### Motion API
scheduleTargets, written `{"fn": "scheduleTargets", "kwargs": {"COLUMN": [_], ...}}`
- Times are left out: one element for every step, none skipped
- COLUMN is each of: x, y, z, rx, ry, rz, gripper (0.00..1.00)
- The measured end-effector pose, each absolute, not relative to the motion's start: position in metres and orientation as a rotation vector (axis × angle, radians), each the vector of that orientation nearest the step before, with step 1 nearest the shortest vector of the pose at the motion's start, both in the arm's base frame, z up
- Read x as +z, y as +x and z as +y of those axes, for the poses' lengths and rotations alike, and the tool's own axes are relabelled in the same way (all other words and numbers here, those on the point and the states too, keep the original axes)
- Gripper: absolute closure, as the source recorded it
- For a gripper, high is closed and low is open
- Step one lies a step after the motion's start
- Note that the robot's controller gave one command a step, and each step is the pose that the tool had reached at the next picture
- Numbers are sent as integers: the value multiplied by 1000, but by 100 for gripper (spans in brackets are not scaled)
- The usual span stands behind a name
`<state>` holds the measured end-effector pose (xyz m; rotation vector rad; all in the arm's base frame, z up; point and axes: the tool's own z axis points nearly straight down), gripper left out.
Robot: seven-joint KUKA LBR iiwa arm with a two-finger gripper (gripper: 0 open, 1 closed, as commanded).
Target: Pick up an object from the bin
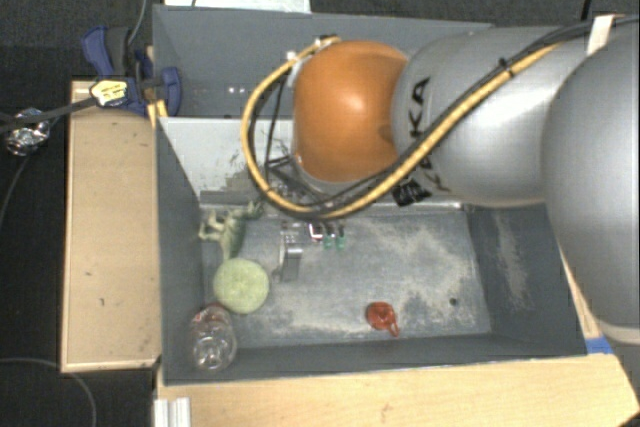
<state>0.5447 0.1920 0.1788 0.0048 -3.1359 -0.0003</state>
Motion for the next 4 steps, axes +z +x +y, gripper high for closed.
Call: {"fn": "scheduleTargets", "kwargs": {"x": [183, 124, 82, 99], "y": [547, 530, 521, 522], "z": [191, 207, 211, 225], "rx": [-3, -5, -1, -6], "ry": [-3, 24, -2, 49], "rz": [-3144, -3145, -3136, -3147], "gripper": [0, 0, 0, 0]}}
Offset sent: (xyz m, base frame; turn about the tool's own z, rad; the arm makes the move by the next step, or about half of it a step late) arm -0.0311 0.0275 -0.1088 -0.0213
